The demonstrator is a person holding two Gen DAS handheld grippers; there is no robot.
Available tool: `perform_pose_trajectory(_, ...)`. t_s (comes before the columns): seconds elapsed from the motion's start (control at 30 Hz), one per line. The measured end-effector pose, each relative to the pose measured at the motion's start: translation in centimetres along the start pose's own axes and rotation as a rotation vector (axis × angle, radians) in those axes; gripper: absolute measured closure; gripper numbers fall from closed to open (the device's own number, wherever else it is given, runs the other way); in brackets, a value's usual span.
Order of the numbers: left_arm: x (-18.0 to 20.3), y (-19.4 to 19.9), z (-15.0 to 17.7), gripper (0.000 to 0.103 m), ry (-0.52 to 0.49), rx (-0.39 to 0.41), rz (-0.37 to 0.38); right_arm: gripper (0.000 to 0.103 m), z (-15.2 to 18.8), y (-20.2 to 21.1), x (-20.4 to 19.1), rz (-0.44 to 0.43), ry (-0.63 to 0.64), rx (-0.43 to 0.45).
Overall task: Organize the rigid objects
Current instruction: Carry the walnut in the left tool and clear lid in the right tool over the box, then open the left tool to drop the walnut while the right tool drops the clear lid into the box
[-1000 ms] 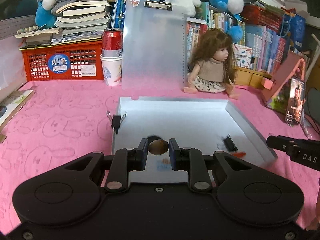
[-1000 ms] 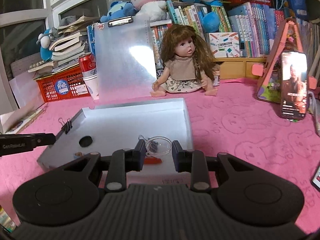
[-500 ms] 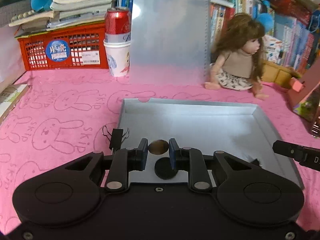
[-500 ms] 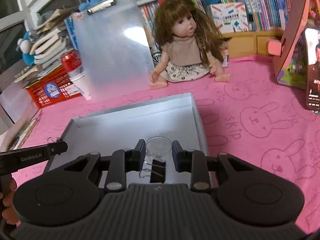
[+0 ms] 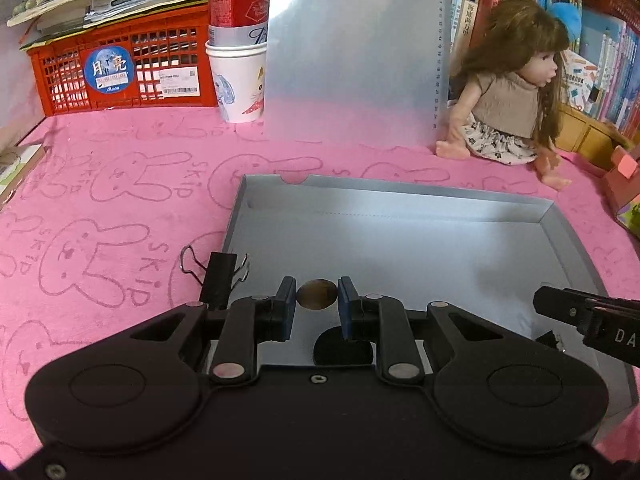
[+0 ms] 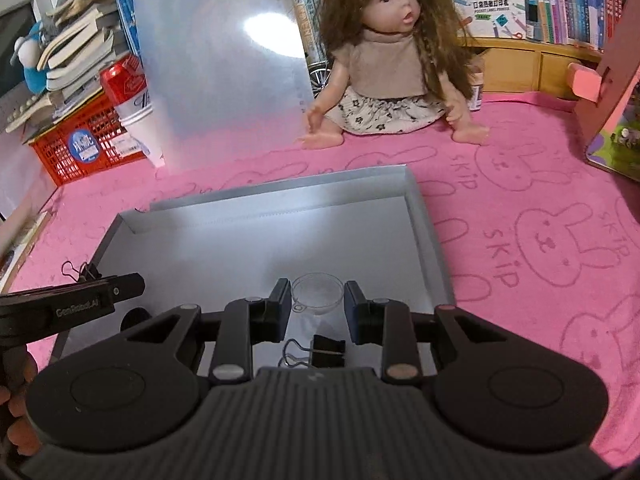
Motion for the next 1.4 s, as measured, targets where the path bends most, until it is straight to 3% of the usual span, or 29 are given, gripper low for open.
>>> perform_pose_trajectory(0.67,0.8,-0.6,0.8,0.08,-0.048,0.027,-0.027,0.066,0.6,-0.9,0.0,0.012,0.011,-0.012)
perform_pose_trajectory(0.73,0.7,-0.6,0.8,0.068,-0.045,0.029,-0.032,0.064,0.6,-0.8,0.0,-0.004,0.012,0.005)
perform_pose_trajectory(0.77,0.6,-0.6,0.7,0.063,-0.045,0.03,-0.036,0.05,0.7,-0.6,-0.1,-0.013,0.013,0.017)
perform_pose_trajectory(0.8,0.6,-0.5,0.8,0.058,-0.045,0.033,-0.041,0.045,0.7,-0.4,-0.1,-0.017,0.015,0.025)
perform_pose_trajectory(1.0,0.1,0.4,0.7,0.044,-0.04,0.061,-0.036,0.032,0.6,0.7,-0.7,-0.011,0.052,0.073)
perform_pose_trajectory(1.23,0.4,2.1,0.9,0.021,-0.027,0.089,0.021,0.02,0.8,2.1,-1.1,-0.005,0.091,0.118)
perform_pose_trajectory(1.4,1.0,3.9,1.2,0.018,-0.084,0.158,-0.002,0.017,1.0,3.2,-1.1,-0.003,0.109,0.144)
Point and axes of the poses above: each gripper's, at about its wrist camera, not at the fingertips, and y roughly against the way its jaws point, x to its right, z to its underside, the point moved 5 cm from there along -y, roughly the way its jaws point, and after that the axes turned 3 degrees about -z, right-handed, at the moved point
